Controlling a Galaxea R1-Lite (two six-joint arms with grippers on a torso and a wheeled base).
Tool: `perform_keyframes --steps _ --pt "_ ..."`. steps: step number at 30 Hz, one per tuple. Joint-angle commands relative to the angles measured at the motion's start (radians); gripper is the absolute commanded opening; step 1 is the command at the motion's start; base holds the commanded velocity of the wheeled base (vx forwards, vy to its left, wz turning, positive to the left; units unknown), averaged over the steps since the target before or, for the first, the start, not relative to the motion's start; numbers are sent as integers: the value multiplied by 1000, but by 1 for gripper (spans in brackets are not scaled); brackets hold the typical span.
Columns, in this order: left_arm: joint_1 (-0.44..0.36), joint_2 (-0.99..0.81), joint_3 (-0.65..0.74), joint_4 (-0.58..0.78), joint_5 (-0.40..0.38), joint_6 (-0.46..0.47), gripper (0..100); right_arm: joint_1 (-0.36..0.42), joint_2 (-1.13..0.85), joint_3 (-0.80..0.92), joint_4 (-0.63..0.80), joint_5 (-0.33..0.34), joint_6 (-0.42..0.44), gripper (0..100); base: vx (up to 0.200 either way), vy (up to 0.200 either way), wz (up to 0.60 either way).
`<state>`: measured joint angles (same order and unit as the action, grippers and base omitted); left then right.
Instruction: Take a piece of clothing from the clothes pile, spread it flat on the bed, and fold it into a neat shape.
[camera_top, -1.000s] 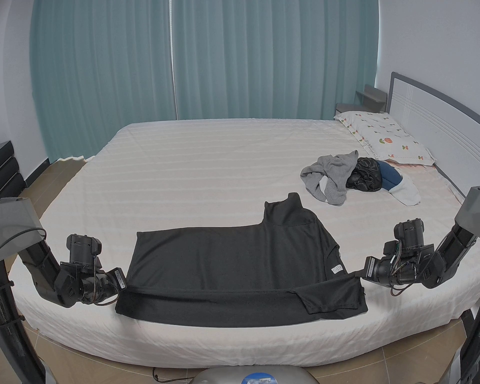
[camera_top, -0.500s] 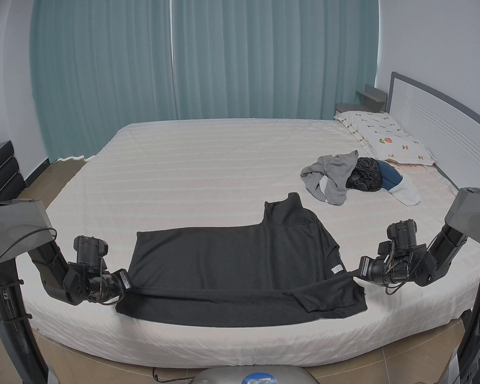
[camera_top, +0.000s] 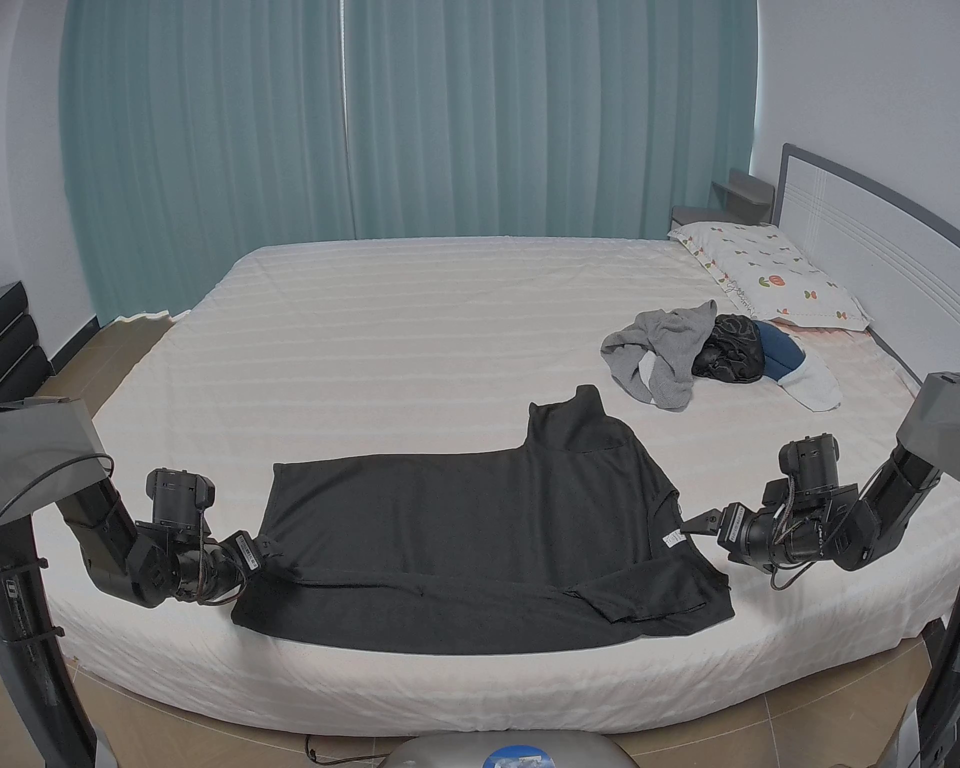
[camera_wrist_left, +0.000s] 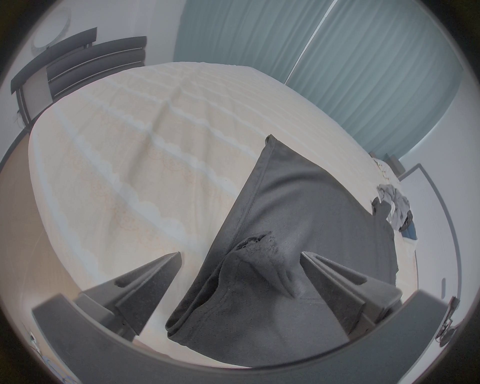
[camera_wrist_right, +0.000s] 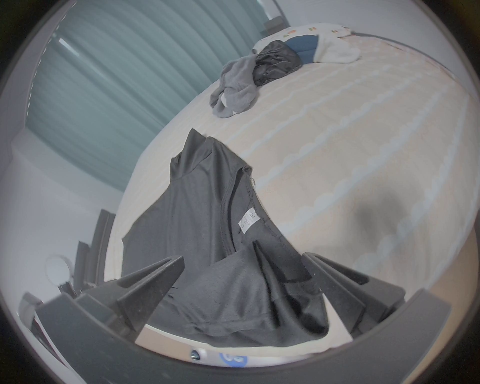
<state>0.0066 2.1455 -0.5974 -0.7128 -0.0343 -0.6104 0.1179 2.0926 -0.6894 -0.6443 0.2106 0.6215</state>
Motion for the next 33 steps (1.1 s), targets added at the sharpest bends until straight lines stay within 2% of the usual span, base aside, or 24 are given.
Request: perform_keyframes --steps 1,5,9,15,20,25,29,33 --pt "30 -65 4 -5 -26 -46 100 46 -92 34 3 -2 129 100 0 0 0" --pt "64 -105 10 6 -108 -81 100 111 -103 67 9 -16 251 100 0 0 0" --pt "81 -111 28 6 -187 -121 100 160 -82 111 0 -40 313 100 0 0 0" --pt "84 -104 34 6 -242 -126 100 140 -91 119 -2 -33 408 100 0 0 0" --pt "82 -108 41 -5 -246 -138 100 128 -97 143 -37 -28 455 100 0 0 0" --pt "81 -110 27 -16 -246 -230 100 86 -91 214 -209 -13 465 100 0 0 0" --pt "73 -113 31 -27 -246 -249 100 68 -71 260 -327 1 483 100 0 0 0" --pt "64 -113 36 -25 -246 -249 100 69 -52 280 -374 0 489 100 0 -200 0"
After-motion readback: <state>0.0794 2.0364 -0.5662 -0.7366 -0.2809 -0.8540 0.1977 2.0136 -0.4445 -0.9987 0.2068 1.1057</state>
